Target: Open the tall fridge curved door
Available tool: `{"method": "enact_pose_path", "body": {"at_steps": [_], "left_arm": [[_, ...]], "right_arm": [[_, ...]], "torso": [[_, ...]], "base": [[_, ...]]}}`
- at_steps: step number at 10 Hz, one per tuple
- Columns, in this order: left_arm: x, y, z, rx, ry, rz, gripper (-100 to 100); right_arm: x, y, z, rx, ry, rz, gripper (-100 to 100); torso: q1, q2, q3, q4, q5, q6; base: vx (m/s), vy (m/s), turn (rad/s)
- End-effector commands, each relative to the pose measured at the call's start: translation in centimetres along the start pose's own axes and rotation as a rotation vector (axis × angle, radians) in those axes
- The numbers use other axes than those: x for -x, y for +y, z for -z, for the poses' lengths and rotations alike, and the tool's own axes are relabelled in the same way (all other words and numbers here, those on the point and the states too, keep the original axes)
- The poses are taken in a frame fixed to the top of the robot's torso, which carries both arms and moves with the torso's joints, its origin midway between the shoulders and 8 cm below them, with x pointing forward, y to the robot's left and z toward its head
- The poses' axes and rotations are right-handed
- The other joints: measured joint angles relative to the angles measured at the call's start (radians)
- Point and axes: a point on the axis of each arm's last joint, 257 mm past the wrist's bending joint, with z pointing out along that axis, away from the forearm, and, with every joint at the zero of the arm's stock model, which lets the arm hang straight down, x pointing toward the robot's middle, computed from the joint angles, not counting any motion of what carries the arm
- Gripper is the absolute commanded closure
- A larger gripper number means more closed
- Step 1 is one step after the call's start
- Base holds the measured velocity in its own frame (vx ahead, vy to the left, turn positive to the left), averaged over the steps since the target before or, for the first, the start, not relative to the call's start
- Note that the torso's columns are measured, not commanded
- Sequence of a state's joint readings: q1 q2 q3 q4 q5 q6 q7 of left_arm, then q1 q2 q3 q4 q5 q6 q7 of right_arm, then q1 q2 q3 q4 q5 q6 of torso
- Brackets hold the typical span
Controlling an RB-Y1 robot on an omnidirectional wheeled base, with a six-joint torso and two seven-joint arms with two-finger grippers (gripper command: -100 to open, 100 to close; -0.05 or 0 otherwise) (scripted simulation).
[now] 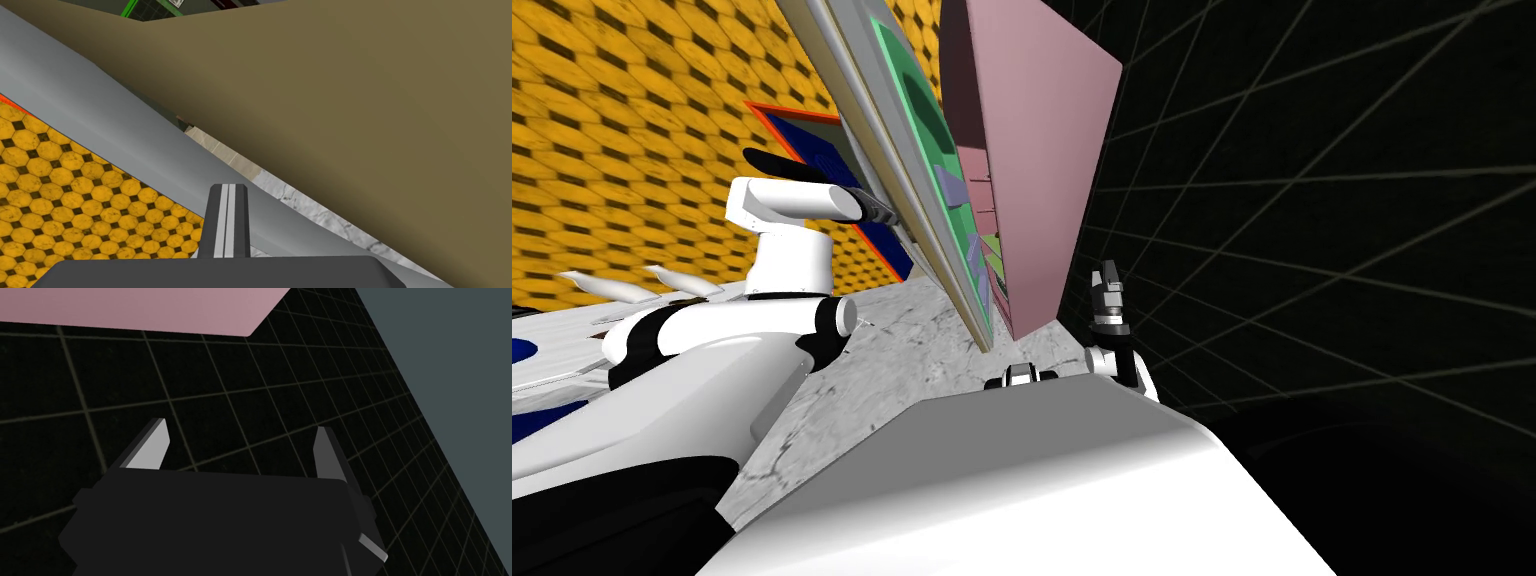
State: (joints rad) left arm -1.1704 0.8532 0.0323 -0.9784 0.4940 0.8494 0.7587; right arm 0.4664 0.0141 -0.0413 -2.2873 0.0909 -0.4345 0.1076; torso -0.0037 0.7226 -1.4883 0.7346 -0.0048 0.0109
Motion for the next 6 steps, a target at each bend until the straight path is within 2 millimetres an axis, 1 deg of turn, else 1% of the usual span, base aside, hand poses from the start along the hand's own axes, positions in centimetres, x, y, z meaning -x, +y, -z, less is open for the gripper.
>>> {"method": "enact_pose_path", "body": {"at_steps": [1, 2, 3, 4, 5, 6], "left_arm": [[-2.3, 0.8, 0.3, 0.015, 0.048, -0.005, 100], [-2.3, 0.8, 0.3, 0.015, 0.048, -0.005, 100], [-3.4, 1.5, 0.3, 0.031, 0.070, -0.009, 100], [-3.4, 1.5, 0.3, 0.031, 0.070, -0.009, 100], [-4.4, 2.2, 0.4, 0.047, 0.092, -0.012, 100], [-4.4, 2.2, 0.4, 0.047, 0.092, -0.012, 100]], "right_arm": [[0.0, 0.0, 0.0, 0.000, 0.000, 0.000, 0], [0.0, 0.0, 0.0, 0.000, 0.000, 0.000, 0], [0.0, 0.0, 0.0, 0.000, 0.000, 0.000, 0], [0.0, 0.0, 0.0, 0.000, 0.000, 0.000, 0], [0.0, 0.0, 0.0, 0.000, 0.000, 0.000, 0], [0.0, 0.0, 0.0, 0.000, 0.000, 0.000, 0]], "torso": [[-0.002, 0.002, 0.002, -0.001, 0.001, -0.002], [0.000, 0.001, 0.001, 0.001, 0.000, -0.002], [-0.002, 0.002, 0.002, 0.000, 0.001, -0.002], [-0.002, 0.004, 0.003, 0.000, 0.000, -0.001], [-0.003, 0.003, 0.003, 0.000, 0.001, -0.004], [0.000, 0.005, 0.004, 0.001, 0.001, -0.003]], "base": [[-0.012, 0.307, -0.054], [-0.041, 0.286, -0.054], [-0.070, 0.282, -0.077], [-0.032, 0.259, -0.046], [-0.043, 0.284, -0.041], [-0.074, 0.300, -0.064]]}}
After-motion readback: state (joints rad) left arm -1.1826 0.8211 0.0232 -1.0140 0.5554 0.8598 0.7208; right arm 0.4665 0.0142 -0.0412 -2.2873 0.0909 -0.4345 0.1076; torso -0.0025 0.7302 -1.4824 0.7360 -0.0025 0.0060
